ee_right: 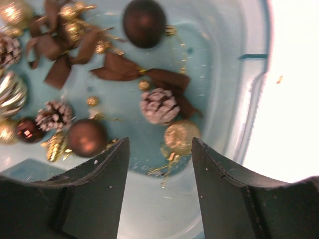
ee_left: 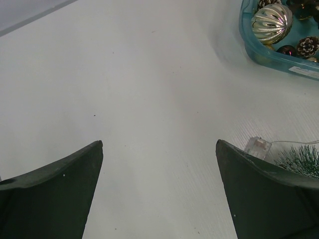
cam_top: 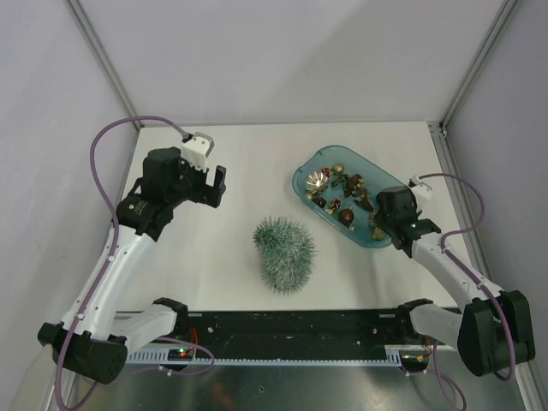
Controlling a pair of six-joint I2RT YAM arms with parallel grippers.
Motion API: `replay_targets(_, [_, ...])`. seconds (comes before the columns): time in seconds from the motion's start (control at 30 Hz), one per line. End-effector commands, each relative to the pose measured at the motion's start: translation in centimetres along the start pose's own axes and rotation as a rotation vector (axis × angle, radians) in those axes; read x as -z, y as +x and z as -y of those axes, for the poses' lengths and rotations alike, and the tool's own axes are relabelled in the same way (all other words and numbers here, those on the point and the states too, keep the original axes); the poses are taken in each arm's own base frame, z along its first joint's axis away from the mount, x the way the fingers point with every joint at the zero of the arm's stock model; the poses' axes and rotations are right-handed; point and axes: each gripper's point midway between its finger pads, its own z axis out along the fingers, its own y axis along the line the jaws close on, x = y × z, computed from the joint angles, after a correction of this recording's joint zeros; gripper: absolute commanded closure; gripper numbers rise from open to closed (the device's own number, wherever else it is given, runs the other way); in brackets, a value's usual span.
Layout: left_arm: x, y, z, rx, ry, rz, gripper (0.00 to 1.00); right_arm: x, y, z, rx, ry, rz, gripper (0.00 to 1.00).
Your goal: Decorate the small christmas tree
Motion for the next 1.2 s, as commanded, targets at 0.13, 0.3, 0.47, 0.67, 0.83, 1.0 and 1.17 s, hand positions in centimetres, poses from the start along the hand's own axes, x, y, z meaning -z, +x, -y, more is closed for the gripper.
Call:
replay_targets(0.13, [0.9,-1.5,0.1,0.024,0.009,0.051,0.00,0.0,-5.0,-9.2,0.107,-0.201,0.099,0.38])
replay_targets(0.3, [1.2,-1.3,0.0,0.020,0.001,0.052,0.00,-4.6,-4.4,-12.1,0.116,-0.220,0.010,0.38])
replay_targets(0.47, [1.1,-0.6,-0.1,0.015,-0.010,0.038,0.00,-7.4,-2.5,-13.4,0.109,-0.230,-0.058,0.38])
replay_targets(0.67, [1.1,-0.1,-0.2,0.021,-0.015,0.029,0.00,-10.6,-0.8,-13.8,0.095,-0.206,-0.125,0.43])
replay_targets(0.83, [1.3,0.3,-0.2,0.020,-0.021,0.025,0.00,-11.8,-0.6,-14.0,0.093,-0.191,-0.128,0.68])
replay_targets(1.0, [1.4,0.6,-0.2,0.016,-0.023,0.024,0.00,-10.7,-1.8,-14.2,0.098,-0.197,-0.103,0.98])
replay_targets(1.17, [1.4,1.0,0.0,0.018,-0.013,0.020,0.00,-6.1,-5.5,-15.7,0.113,-0.263,-0.004,1.00])
